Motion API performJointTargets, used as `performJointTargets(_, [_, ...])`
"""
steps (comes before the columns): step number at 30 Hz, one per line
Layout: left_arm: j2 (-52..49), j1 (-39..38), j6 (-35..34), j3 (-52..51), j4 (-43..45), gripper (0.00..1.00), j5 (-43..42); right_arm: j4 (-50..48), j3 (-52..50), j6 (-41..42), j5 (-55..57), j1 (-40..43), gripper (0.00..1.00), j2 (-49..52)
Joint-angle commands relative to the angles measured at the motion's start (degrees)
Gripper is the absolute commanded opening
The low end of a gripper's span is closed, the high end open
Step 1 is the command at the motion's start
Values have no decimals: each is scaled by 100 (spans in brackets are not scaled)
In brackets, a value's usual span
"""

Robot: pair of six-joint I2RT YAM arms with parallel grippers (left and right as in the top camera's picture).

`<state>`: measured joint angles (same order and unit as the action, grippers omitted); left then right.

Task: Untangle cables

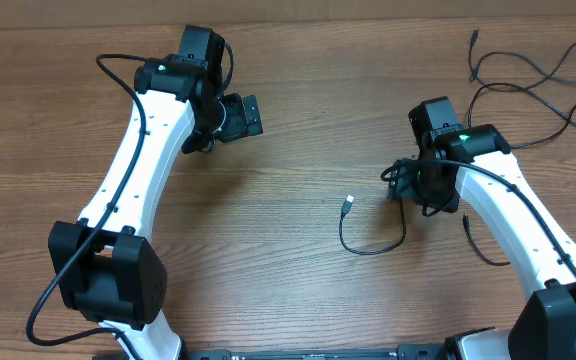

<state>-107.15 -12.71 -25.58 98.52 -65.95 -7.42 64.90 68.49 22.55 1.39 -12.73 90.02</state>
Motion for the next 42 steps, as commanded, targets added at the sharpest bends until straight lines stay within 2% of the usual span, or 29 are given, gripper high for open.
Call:
performJointTargets(1, [153, -7, -61, 68, 22, 99, 37, -264, -24, 197, 4, 13, 76, -22])
performJointTargets(6, [153, -7, -59, 68, -7, 100, 37, -645, -24, 354, 212, 48, 81, -22])
performJointTargets(9, [153, -7, -59, 68, -20, 100, 39, -706, -24, 782, 553, 304, 82, -22])
performJointTargets(13, [153, -7, -59, 68, -11, 99, 39, -710, -24, 791, 560, 1029, 87, -22])
performJointTargets(17, [153, -7, -59, 68, -7, 99, 39, -769, -24, 837, 564, 2170, 91, -22])
performJointTargets(23, [153, -7, -59, 68, 4, 100, 39, -938, -28, 1106, 544, 3508, 93, -20])
performJointTargets(27, [153, -7, -59, 68, 42, 100, 39, -1029, -28, 1414, 544, 4026, 94, -20])
performJointTargets(28, [153, -7, -61, 68, 46, 100, 39, -1060, -28, 1414, 544, 4085, 100, -20])
performJointTargets(31, [153, -7, -59, 68, 59, 100, 39, -1156, -28, 1410, 546, 4194, 100, -20])
performJointTargets(34, [153, -7, -59, 68, 57, 100, 39, -1351, -28, 1147, 568, 4201, 100, -20])
performJointTargets(40, [153, -7, -59, 68, 61, 100, 39, -1840, -28, -46, 481, 4201, 100, -20])
performJointTargets(42, [153, -7, -59, 68, 68, 99, 42, -1829, -28, -57, 529, 4201, 100, -20])
